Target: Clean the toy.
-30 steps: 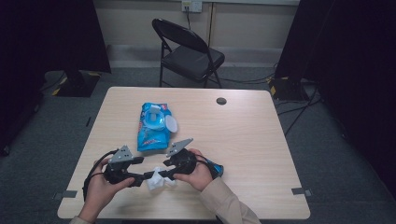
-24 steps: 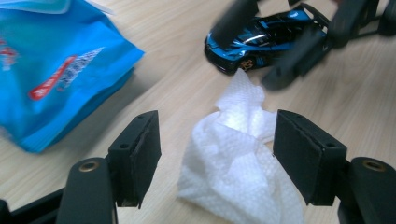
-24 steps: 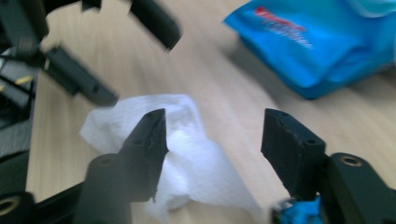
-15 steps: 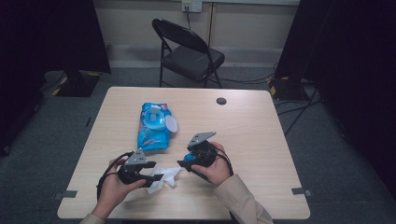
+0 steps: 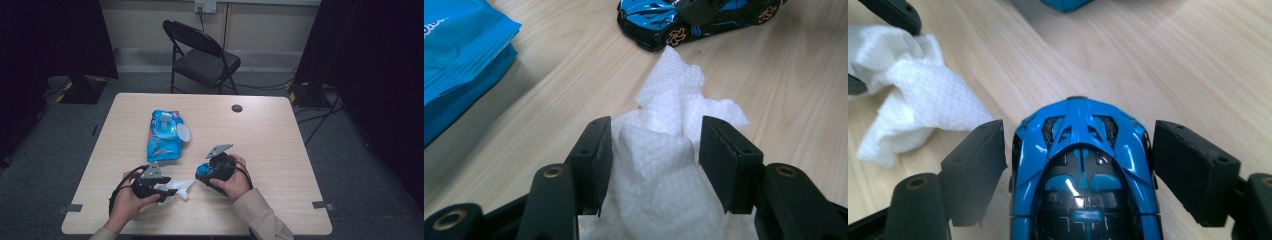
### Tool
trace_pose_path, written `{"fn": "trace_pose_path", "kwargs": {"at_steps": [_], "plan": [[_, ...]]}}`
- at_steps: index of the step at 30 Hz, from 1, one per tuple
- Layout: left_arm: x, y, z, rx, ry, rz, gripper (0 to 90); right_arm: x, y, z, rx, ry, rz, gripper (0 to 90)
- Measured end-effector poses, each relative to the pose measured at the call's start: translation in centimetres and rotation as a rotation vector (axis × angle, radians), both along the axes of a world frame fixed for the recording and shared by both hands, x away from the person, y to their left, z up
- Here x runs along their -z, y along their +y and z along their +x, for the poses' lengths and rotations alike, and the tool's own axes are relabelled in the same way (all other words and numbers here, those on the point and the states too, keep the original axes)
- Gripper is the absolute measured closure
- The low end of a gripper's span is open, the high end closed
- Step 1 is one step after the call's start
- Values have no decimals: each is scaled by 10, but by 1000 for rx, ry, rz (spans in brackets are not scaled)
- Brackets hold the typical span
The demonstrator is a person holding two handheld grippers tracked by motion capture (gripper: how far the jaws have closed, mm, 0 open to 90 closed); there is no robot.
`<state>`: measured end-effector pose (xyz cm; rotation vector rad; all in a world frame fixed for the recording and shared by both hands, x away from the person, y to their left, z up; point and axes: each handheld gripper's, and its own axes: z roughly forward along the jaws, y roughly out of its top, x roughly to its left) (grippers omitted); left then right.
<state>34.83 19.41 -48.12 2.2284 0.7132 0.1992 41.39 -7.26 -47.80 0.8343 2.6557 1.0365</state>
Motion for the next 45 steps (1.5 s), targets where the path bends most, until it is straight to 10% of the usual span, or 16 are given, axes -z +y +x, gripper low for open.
{"fn": "trace_pose_path", "kwargs": {"at_steps": [22, 45], "plan": [[1, 1, 1, 4, 4, 2, 467, 15, 11, 4, 7, 9, -73, 242], [-2, 0, 1, -3, -12, -1, 457, 15, 2, 1, 29, 2, -7, 244]]}}
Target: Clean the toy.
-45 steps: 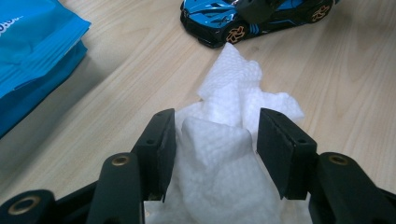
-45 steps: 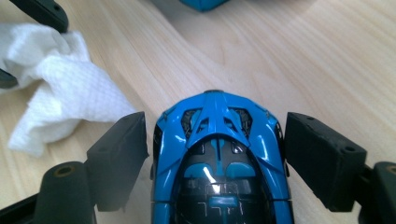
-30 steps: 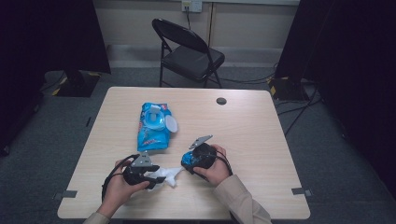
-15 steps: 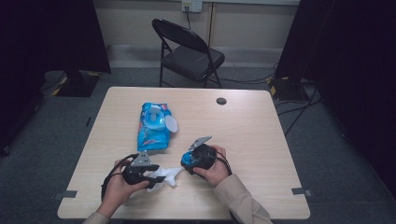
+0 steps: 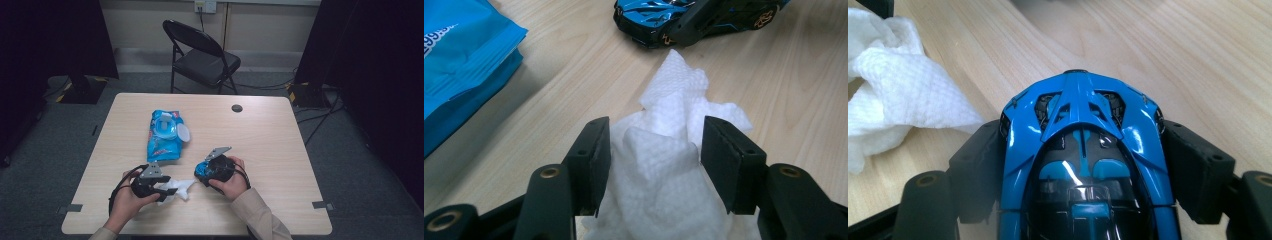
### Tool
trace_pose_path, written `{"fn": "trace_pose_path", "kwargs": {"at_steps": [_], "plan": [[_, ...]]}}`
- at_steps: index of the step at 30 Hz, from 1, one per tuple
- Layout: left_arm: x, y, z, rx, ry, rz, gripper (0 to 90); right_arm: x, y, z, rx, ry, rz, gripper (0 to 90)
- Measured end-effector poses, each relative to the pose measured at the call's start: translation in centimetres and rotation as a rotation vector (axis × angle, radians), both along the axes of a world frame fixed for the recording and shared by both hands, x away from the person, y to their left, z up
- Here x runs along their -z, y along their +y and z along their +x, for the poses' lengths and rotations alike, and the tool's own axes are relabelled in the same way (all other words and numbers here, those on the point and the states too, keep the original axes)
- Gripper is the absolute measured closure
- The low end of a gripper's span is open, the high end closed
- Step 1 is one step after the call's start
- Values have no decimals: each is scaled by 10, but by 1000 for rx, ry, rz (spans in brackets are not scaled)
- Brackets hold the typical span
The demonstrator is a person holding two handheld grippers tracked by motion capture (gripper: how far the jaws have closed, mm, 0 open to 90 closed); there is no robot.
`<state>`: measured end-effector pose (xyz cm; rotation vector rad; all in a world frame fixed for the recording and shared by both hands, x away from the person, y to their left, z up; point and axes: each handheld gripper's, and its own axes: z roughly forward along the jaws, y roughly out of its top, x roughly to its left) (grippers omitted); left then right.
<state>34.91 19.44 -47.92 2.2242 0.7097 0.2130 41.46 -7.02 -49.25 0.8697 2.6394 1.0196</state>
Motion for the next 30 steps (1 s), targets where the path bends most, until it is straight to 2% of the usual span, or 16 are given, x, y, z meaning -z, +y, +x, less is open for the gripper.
{"fn": "trace_pose_path", "kwargs": {"at_steps": [13, 19, 23, 26, 30], "plan": [[0, -1, -1, 1, 3, -5, 459, 1, 5, -1, -23, -10, -56, 240], [0, 0, 0, 0, 5, -4, 452, 1, 5, -1, -30, -19, -64, 236], [0, 0, 0, 1, 7, -3, 449, 3, 3, -1, -19, -15, -41, 226], [0, -1, -1, 0, 6, -3, 447, 6, 2, -3, -14, -35, -16, 237], [0, -1, -1, 0, 4, -2, 447, 4, 3, -2, -14, -24, -26, 241]]}}
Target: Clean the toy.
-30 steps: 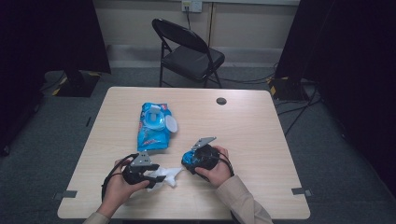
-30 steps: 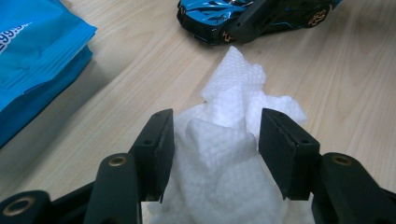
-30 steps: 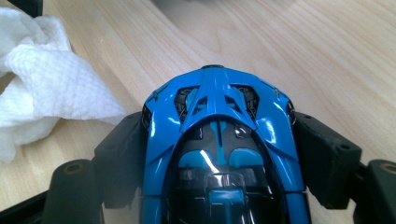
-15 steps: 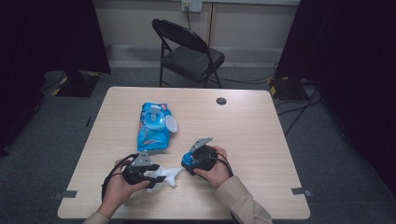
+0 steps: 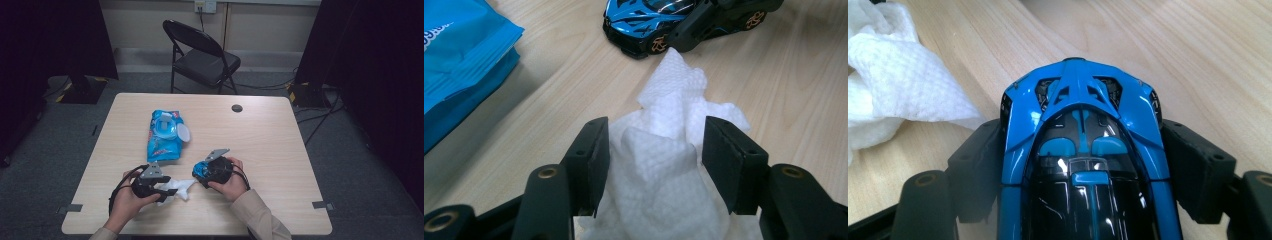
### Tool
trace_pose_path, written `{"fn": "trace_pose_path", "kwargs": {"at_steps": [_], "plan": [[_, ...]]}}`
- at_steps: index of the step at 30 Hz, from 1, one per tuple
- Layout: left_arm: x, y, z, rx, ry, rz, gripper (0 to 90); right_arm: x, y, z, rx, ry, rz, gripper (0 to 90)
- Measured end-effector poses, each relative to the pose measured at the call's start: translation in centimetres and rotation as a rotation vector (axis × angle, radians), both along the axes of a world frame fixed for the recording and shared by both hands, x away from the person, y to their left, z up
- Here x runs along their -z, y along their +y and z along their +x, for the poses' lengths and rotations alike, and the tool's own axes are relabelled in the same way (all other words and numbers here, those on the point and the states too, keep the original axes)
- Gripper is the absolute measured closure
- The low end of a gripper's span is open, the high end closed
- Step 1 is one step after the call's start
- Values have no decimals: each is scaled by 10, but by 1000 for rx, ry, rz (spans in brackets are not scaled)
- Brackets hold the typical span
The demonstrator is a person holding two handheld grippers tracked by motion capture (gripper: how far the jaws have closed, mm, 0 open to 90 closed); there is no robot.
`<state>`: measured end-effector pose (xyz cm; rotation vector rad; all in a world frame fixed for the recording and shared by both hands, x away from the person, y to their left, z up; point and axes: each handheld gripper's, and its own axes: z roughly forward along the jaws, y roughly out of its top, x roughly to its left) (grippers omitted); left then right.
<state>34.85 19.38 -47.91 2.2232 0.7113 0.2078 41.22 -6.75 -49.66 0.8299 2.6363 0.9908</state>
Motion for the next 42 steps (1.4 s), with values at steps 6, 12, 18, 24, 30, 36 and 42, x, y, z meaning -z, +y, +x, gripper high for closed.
{"fn": "trace_pose_path", "kwargs": {"at_steps": [6, 12, 18, 24, 30, 36, 42], "plan": [[-2, 1, 0, -2, -5, -6, 447, -1, 0, 0, -6, 3, -9, 243], [-5, 2, 1, -13, -13, -19, 429, -9, -10, -1, 4, -2, 61, 244], [-6, 0, 0, -9, -19, -13, 429, -21, -22, -3, 15, -20, 134, 244], [-6, -1, 1, -13, -20, -5, 402, -28, -37, -5, 36, -26, 193, 244], [-7, -7, 3, -2, -18, -3, 416, -33, -51, -8, 59, -31, 248, 244], [-4, -12, 3, 9, -6, 17, 423, -38, -62, -12, 72, -43, 296, 244], [1, -17, 5, 11, 5, 48, 460, -39, -68, -12, 81, -42, 321, 244]]}}
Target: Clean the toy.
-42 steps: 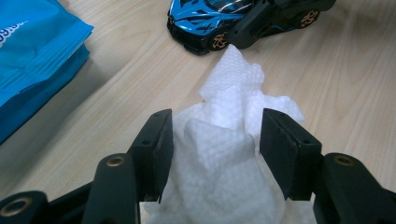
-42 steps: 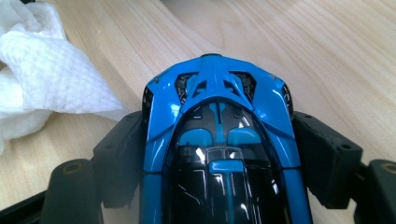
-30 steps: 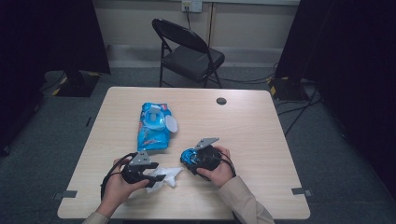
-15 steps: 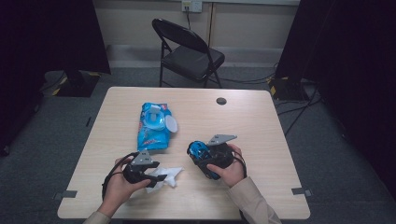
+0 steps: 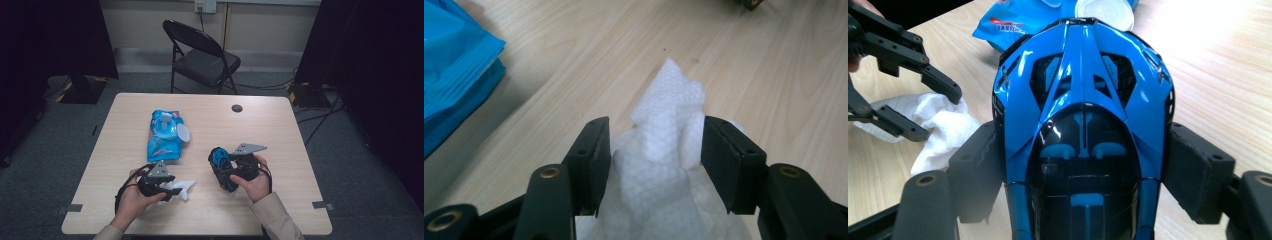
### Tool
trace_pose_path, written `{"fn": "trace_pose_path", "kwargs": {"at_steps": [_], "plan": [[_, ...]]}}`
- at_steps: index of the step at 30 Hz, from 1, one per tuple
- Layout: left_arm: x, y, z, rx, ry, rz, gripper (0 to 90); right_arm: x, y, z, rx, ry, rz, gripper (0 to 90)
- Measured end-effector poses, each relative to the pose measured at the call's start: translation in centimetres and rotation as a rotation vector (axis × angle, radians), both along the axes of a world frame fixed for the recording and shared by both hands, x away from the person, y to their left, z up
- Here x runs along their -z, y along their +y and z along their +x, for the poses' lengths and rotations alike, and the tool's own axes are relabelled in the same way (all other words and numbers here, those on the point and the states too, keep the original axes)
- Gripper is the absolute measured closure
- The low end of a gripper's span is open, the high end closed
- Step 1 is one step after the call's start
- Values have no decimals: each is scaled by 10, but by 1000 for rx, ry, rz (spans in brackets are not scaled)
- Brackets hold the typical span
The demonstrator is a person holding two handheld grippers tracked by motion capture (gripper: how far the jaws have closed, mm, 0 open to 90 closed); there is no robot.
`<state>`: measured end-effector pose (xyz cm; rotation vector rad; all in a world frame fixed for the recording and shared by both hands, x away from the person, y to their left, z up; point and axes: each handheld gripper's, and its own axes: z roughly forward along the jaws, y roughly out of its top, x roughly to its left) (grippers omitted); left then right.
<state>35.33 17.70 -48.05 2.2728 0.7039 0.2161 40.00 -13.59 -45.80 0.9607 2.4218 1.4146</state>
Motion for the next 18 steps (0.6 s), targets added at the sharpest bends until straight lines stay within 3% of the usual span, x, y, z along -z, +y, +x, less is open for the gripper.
{"fn": "trace_pose_path", "kwargs": {"at_steps": [8, 9, 13, 18], "plan": [[7, -4, 0, 4, 2, 34, 477, -2, -2, -1, -4, -11, 13, 244], [7, -4, 1, 8, 2, 38, 476, -2, -1, -1, -6, -19, -11, 244], [7, -3, 0, 5, 8, 29, 476, 0, 4, -1, -20, -8, -25, 244], [8, -1, 1, 2, 16, 14, 479, 11, 14, 2, -37, 11, -115, 244]]}}
